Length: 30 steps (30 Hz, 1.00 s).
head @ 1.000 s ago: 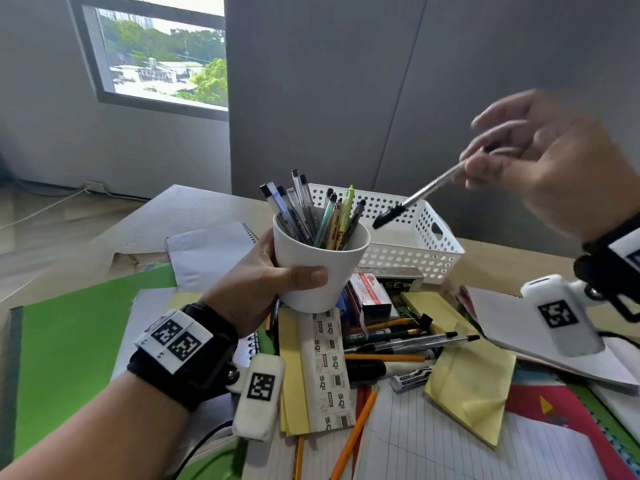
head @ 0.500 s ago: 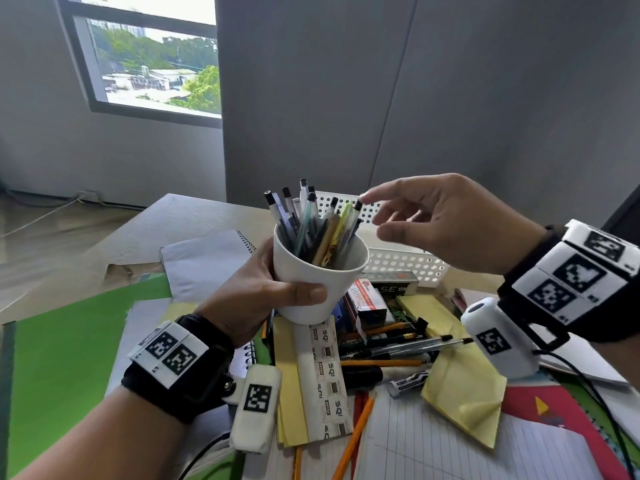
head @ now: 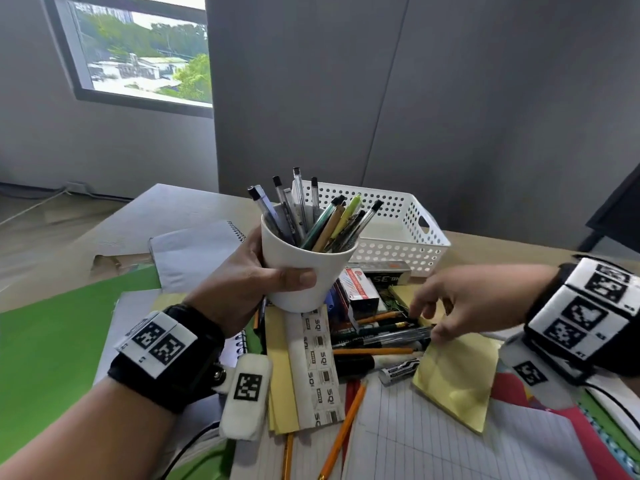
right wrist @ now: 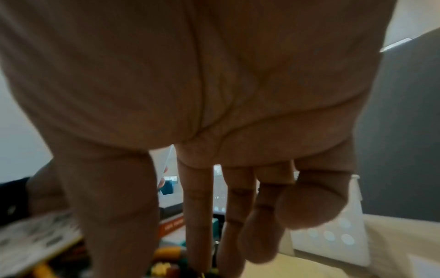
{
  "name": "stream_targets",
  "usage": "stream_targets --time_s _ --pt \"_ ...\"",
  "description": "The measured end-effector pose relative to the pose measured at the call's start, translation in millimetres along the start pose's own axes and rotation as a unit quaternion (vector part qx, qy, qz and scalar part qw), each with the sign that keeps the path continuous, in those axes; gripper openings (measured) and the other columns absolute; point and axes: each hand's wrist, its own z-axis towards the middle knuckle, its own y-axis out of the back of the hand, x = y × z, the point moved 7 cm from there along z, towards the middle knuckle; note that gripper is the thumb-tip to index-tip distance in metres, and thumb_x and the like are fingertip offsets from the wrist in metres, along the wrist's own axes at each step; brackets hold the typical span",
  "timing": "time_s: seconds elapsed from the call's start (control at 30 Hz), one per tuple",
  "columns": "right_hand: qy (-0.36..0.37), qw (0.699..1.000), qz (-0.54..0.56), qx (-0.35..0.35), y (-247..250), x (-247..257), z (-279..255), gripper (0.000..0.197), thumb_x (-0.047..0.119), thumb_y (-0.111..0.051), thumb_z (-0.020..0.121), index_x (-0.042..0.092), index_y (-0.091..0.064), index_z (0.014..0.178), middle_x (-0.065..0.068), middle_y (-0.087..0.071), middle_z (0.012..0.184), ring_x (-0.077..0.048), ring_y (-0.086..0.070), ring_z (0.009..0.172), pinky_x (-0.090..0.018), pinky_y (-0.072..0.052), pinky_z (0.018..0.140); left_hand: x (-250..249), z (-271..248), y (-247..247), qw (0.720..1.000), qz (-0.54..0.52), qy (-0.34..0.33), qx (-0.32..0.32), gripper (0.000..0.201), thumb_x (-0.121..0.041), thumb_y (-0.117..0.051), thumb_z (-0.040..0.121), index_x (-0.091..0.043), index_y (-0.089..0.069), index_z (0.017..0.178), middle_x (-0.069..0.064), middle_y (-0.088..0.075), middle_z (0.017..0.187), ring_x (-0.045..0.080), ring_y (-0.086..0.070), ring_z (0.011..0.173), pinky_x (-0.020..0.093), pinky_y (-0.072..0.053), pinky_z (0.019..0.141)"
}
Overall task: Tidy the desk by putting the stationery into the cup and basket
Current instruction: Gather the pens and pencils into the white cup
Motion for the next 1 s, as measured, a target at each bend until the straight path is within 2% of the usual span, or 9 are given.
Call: stream_targets --time_s 0.13,0.27,0.4,0.5,0.63,0.77,0.87,0.97,1.0 --pt "0.003 0.998 -0.038 -0.045 -12.8 -5.6 5.7 0.019 0.036 -0.072 0.090 0.035 -0.067 0.109 0.014 -0.064 0.104 -0.007 -0.058 0.092 -0.027 -0.050 0.081 -0.3 -0.9 1.2 1.000 -0.001 0.004 -0.006 0.092 -0.010 -0.085 0.058 -0.018 -0.050 0.143 0.017 -0.068 0.130 0.033 -0.068 0.113 0.040 -0.059 0.086" --pt "0.031 0.993 0.060 -0.098 -7.4 -15.4 3.0 0.011 0.028 -0.078 0.086 0.034 -0.069 0.086 0.016 -0.068 0.083 -0.001 -0.059 0.076 -0.020 -0.047 0.069 -0.1 -1.4 1.2 1.000 0.000 0.006 -0.007 0.091 -0.010 -0.085 0.058 -0.019 -0.051 0.142 0.017 -0.068 0.130 0.032 -0.069 0.112 0.040 -0.059 0.085" --pt "0.063 0.966 0.158 -0.195 23.2 -22.5 -14.4 0.014 0.019 -0.078 0.088 0.031 -0.078 0.092 0.017 -0.075 0.083 -0.002 -0.069 0.080 -0.024 -0.057 0.080 0.6 -0.7 1.8 1.000 0.003 0.008 -0.011 0.093 -0.010 -0.085 0.058 -0.018 -0.049 0.143 0.017 -0.067 0.130 0.032 -0.068 0.112 0.040 -0.059 0.085" --pt "0.105 0.911 0.253 -0.308 59.6 -24.9 -40.0 0.019 0.006 -0.074 0.088 0.022 -0.079 0.098 0.007 -0.078 0.087 -0.012 -0.073 0.083 -0.023 -0.058 0.082 0.5 -1.0 0.8 1.000 0.000 0.006 -0.009 0.092 -0.010 -0.085 0.058 -0.019 -0.051 0.142 0.017 -0.068 0.129 0.031 -0.069 0.110 0.040 -0.059 0.084" --pt "0.161 0.805 0.364 -0.440 102.6 -25.7 -74.1 0.019 0.003 -0.067 0.092 0.017 -0.076 0.103 -0.011 -0.075 0.090 -0.018 -0.070 0.081 -0.019 -0.058 0.073 0.7 -0.7 1.5 1.000 0.000 0.003 -0.010 0.088 -0.010 -0.084 0.058 -0.021 -0.053 0.140 0.017 -0.068 0.128 0.031 -0.069 0.109 0.040 -0.059 0.084" --pt "0.218 0.759 0.357 -0.498 127.5 -5.9 -92.5 0.022 0.004 -0.070 0.092 0.024 -0.064 0.100 -0.006 -0.069 0.089 -0.025 -0.073 0.083 -0.028 -0.058 0.071 0.3 -1.1 1.7 1.000 0.005 0.000 -0.009 0.090 -0.010 -0.085 0.058 -0.018 -0.052 0.141 0.019 -0.067 0.130 0.033 -0.068 0.111 0.042 -0.059 0.087" --pt "0.231 0.758 0.343 -0.504 131.0 12.2 -91.8 0.028 -0.002 -0.073 0.088 0.018 -0.056 0.098 -0.013 -0.069 0.090 -0.031 -0.072 0.083 -0.030 -0.059 0.073 -0.2 -1.1 0.5 1.000 0.007 -0.002 -0.004 0.091 -0.010 -0.088 0.057 -0.018 -0.052 0.141 0.019 -0.067 0.130 0.032 -0.068 0.111 0.041 -0.059 0.087" --pt "0.219 0.784 0.314 -0.489 123.3 26.0 -81.9 0.029 -0.001 -0.076 0.086 0.008 -0.053 0.102 -0.014 -0.070 0.091 -0.038 -0.070 0.085 -0.055 -0.059 0.081 0.1 -1.0 0.3 1.000 0.006 0.001 -0.001 0.093 -0.011 -0.090 0.057 -0.018 -0.051 0.142 0.019 -0.067 0.130 0.034 -0.068 0.112 0.043 -0.059 0.088" --pt "0.216 0.791 0.307 -0.483 120.3 28.9 -78.2 0.030 0.001 -0.078 0.085 0.009 -0.054 0.101 -0.011 -0.070 0.089 -0.036 -0.070 0.084 -0.057 -0.059 0.080 0.0 -0.9 0.4 1.000 0.006 0.001 -0.002 0.091 -0.010 -0.088 0.058 -0.018 -0.051 0.141 0.020 -0.067 0.130 0.034 -0.068 0.112 0.043 -0.059 0.088"
